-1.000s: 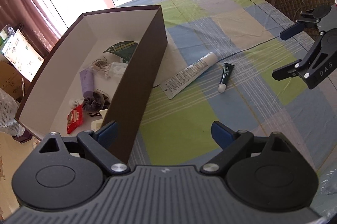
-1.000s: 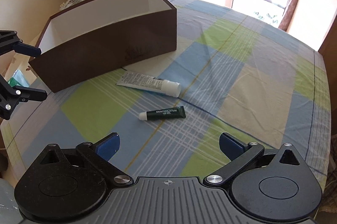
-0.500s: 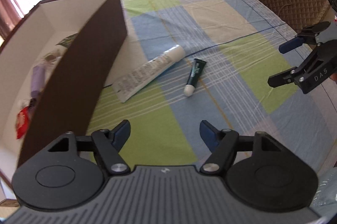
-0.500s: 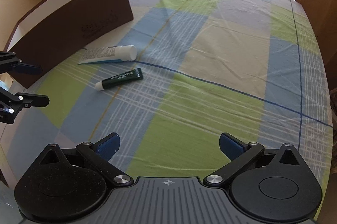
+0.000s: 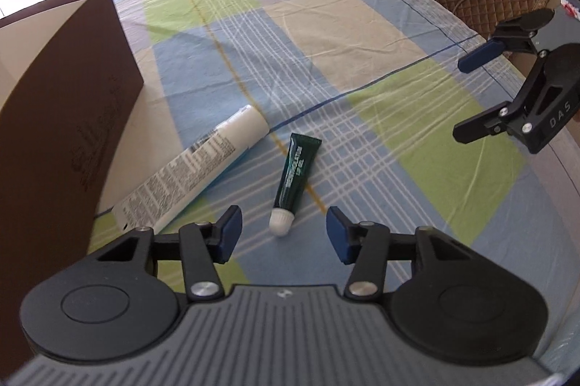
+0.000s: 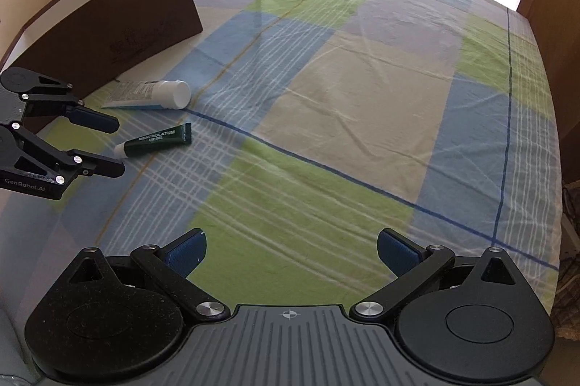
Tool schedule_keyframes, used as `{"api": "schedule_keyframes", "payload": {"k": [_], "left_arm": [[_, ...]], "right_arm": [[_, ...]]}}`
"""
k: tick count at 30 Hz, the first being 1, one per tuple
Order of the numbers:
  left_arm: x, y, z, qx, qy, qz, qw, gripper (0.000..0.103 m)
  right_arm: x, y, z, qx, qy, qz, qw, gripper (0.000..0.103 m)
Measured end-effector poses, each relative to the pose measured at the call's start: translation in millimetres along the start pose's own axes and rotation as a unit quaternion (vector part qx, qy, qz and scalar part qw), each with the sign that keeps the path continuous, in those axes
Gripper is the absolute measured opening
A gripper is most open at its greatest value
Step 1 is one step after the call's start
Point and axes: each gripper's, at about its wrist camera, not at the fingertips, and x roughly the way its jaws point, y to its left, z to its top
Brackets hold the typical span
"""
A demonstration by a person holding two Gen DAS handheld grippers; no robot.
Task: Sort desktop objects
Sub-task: 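Grasp the green lip gel tube with the left tool while the right grasps the white toothpaste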
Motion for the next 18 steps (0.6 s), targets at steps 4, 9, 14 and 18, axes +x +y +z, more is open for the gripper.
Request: {"api": "schedule_keyframes", "payload": {"k": [4,9,14,18], "left_arm": [[13,4,8,-0.003,-0.002,-0.012,0.9999,0.033],[18,5,9,-0.002,-0.006,-0.022,0.9997,0.013],[4,11,-12,-0.010,0.003,-0.022,0.9997,0.013],[-16,26,-41,-0.043,0.013,-0.003,0.9990,0.013]], "right_arm": [[4,-11,11,-0.014,-0.004,0.008,1.000,0.103],[12,-8,34,-0.053,-0.018,0.025,0.998,0.103],[27,12,60,-0.118,-0.032,0.056,0.991,0.103],[45,43,76,-0.179,-0.036,0.089,0.979,0.103]]}}
